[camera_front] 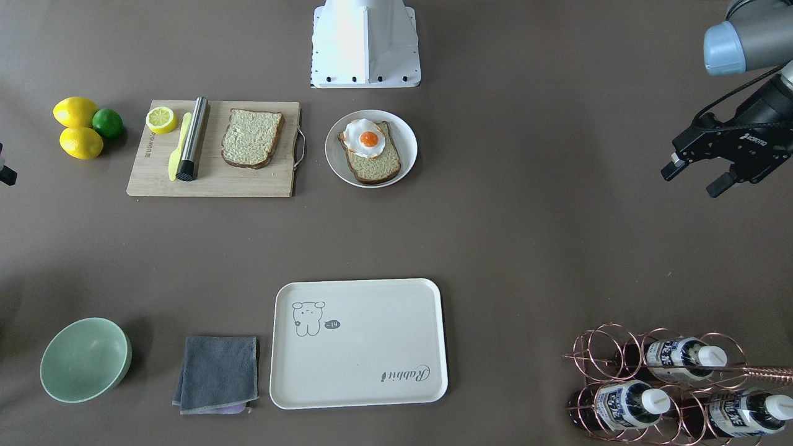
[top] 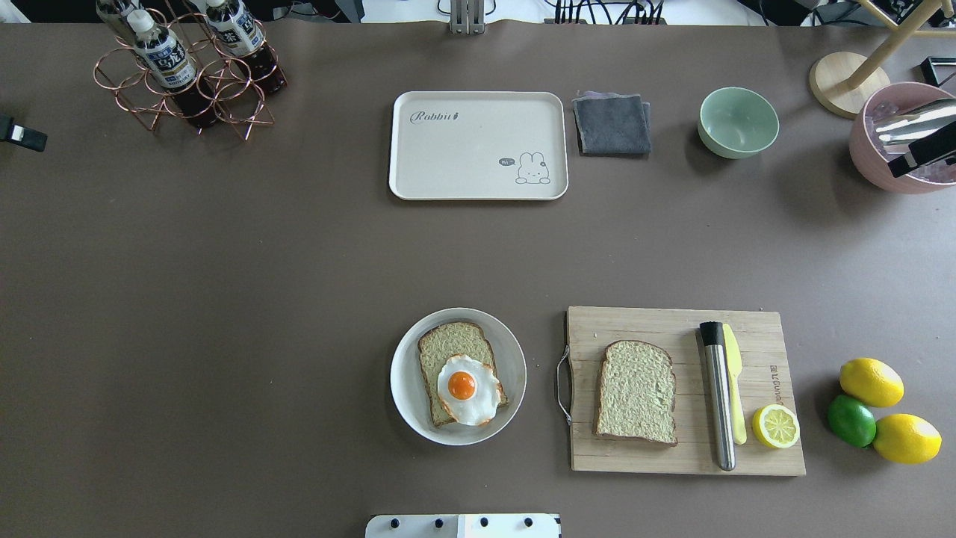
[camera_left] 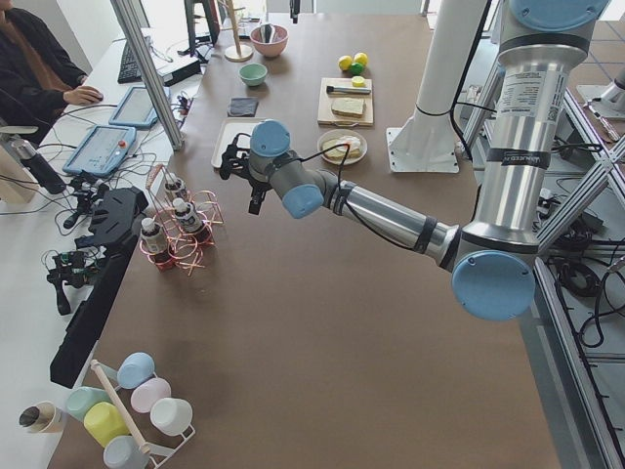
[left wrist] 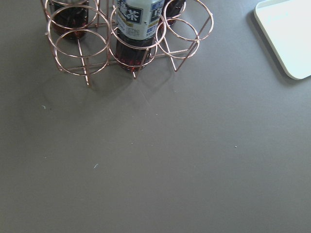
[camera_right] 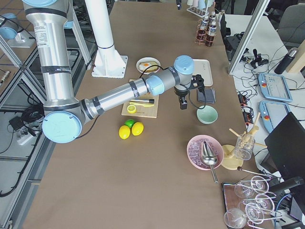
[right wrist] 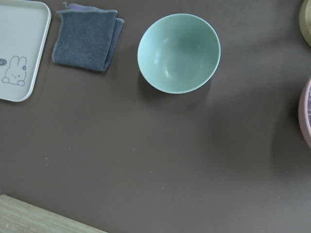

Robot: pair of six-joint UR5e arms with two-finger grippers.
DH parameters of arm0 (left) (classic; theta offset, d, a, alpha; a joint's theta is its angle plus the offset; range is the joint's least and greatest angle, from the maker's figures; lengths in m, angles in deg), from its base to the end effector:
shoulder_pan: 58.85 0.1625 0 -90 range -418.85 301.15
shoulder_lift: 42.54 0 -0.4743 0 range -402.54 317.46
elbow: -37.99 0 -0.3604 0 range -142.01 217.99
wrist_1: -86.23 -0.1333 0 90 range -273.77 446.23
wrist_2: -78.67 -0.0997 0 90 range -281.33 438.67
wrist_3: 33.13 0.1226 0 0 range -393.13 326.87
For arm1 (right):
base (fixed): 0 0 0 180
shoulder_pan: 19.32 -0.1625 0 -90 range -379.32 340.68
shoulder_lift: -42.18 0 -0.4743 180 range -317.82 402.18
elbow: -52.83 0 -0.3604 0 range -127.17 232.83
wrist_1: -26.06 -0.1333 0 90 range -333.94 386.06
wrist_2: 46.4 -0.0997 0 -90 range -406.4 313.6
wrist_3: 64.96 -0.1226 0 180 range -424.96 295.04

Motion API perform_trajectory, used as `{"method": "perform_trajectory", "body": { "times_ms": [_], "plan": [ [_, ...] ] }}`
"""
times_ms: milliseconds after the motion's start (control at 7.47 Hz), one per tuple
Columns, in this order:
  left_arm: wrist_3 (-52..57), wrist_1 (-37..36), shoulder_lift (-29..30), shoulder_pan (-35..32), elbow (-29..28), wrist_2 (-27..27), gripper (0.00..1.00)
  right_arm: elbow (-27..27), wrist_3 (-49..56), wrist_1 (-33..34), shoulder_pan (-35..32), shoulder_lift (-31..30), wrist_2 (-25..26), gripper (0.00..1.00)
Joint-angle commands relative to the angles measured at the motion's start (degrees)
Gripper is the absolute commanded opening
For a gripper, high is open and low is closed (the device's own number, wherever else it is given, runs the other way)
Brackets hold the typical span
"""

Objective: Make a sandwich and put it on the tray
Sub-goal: 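Move the right gripper over the cutting-board bread while the left arm advances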

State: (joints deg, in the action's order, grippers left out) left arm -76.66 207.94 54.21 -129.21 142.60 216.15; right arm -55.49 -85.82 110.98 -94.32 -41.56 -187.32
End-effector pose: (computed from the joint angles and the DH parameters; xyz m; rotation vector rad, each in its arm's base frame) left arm 0.1335 -0.5019 0.4723 0.3378 1.1020 0.0137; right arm -0.0937 -0.4970 0.5019 0.1918 -0.9732 -0.1362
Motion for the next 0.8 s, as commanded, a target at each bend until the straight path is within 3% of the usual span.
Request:
{"method": "perform_trajectory", "body": {
  "times_ms": [0,134,268,670],
  "plan": [
    [-9.5,0.2,0.3,8.9,3.3,-11.2,0.98,0.1,-25.5,-19.5,8.9,0.4,2.9,1.00],
    [-13.9,0.3,0.4,11.9,3.6,-15.1,0.98,-0.4,-36.6,-24.8,13.1,0.6,6.7,1.00],
    [-15.3,0.3,0.6,15.3,4.3,-19.2,0.98,-1.4,-40.4,-27.9,16.6,0.6,9.8,1.00],
    [-21.4,0.3,2.1,19.2,5.8,-20.9,0.98,-5.2,-46.8,-27.9,22.2,-0.8,9.3,1.00]
  ]
}}
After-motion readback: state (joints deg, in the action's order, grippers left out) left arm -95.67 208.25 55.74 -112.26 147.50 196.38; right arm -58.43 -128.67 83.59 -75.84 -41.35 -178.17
